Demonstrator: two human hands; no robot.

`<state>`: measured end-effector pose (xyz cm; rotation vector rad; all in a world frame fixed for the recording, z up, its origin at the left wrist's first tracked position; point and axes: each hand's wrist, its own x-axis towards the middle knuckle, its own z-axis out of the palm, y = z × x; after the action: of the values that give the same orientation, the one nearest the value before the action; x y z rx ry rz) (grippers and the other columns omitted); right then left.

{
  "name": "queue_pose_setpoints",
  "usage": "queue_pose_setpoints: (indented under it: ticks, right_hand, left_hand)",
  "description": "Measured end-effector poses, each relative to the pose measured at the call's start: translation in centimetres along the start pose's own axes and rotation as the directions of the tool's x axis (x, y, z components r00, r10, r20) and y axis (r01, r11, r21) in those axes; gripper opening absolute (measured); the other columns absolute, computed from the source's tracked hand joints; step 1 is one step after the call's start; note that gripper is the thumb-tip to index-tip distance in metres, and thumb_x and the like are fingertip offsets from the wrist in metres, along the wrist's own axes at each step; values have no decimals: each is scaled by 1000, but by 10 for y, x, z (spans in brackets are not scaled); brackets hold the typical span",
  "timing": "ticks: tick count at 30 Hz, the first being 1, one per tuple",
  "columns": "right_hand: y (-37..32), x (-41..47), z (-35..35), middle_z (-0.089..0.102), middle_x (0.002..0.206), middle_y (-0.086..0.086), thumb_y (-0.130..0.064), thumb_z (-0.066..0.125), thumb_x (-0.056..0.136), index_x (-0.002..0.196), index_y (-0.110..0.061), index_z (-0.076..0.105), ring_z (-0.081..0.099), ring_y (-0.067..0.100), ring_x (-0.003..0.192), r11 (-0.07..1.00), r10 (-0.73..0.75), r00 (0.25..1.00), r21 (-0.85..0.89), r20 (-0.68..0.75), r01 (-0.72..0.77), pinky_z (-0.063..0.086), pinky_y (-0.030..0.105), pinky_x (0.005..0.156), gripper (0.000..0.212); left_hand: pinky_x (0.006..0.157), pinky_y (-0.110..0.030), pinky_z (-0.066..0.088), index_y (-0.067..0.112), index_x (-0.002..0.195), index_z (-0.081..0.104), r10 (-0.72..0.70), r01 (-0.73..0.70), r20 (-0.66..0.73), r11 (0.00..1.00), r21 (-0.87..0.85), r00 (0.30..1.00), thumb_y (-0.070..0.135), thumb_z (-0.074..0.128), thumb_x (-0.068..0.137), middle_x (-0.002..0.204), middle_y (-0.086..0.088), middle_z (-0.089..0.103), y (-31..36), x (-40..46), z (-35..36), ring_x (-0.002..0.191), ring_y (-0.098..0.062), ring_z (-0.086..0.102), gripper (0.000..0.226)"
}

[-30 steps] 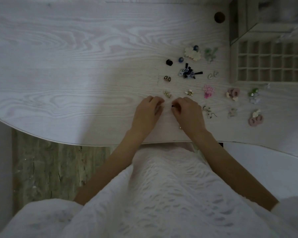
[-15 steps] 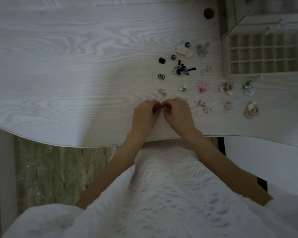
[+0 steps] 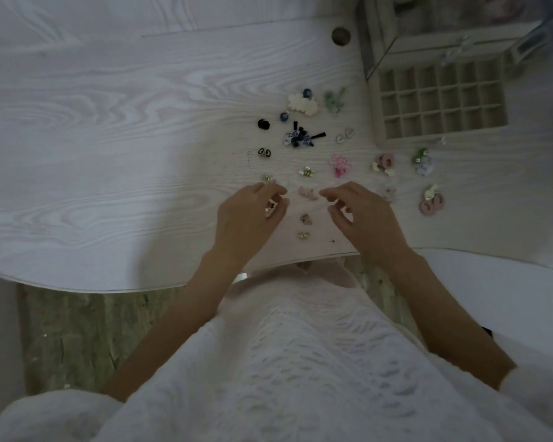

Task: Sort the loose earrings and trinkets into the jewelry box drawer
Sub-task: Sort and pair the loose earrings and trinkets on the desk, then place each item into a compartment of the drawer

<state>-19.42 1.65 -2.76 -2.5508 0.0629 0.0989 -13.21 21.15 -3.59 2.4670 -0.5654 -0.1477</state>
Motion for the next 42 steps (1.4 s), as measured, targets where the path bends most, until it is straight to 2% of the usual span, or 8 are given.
queue_pose_setpoints:
  ticks: [4,8,14,18,24,30,35,42]
  right_hand:
    - [64,-24,-32,67,88,5,-8,59,87,100,-12,66,58,14,70,982,188,962,2,-200,-191,48,23,78,15]
    - [136,-45,-49,62,103,12,-13,60,87,103,-12,66,61,29,85,921,367,889,-23,-273,-388,49,36,75,17]
    - [194,-40,-62,52,114,14,-21,67,84,123,-19,58,56,24,90,971,241,971,9,-11,-241,38,23,75,40]
    - [201,-30,-66,57,104,11,-19,65,84,108,-14,67,57,23,87,997,76,996,7,50,-76,37,24,71,24]
    - [214,-24,-68,61,90,10,-22,64,78,94,-12,67,57,22,82,982,91,995,161,51,-98,39,26,69,19]
    - [216,-16,-81,63,95,6,-6,63,83,98,-14,70,57,14,80,976,2,1000,219,20,-7,37,11,70,18]
    - [199,25,-106,62,88,4,-5,61,87,99,-13,71,53,11,73,964,-132,990,225,-51,140,43,22,68,18]
    - [174,93,-114,61,92,-1,-8,61,87,113,-14,62,57,11,83,939,-55,997,342,63,30,47,23,77,27]
  left_hand:
    - [59,-19,44,21,94,68,137,-140,-59,989,-43,989,26,60,86,82,8,69,54,20,32,72,-9,61,13]
    - [73,-31,48,17,107,64,161,-149,105,982,-116,981,26,56,88,101,0,65,113,29,85,92,-20,58,23]
    - [86,-39,44,5,122,49,-43,47,369,999,-4,929,21,59,87,118,-16,50,181,44,163,107,-32,50,40]
    - [77,-42,42,-3,109,53,-157,154,296,988,32,942,14,59,84,106,-23,55,192,51,182,95,-38,55,31]
    - [73,-37,42,1,102,62,-264,279,155,957,-83,952,17,65,79,97,-22,62,205,48,192,86,-36,57,28]
    - [70,-31,51,10,93,67,-342,354,91,909,-220,935,13,67,77,91,-11,68,201,45,190,78,-24,64,16]
    - [67,-31,55,16,98,68,-371,308,-181,902,-303,911,19,72,77,89,-3,69,188,66,152,74,-14,64,21]
    - [72,-35,53,12,99,70,-378,340,-224,921,-191,898,14,66,80,95,-9,65,165,127,146,81,-24,62,19]
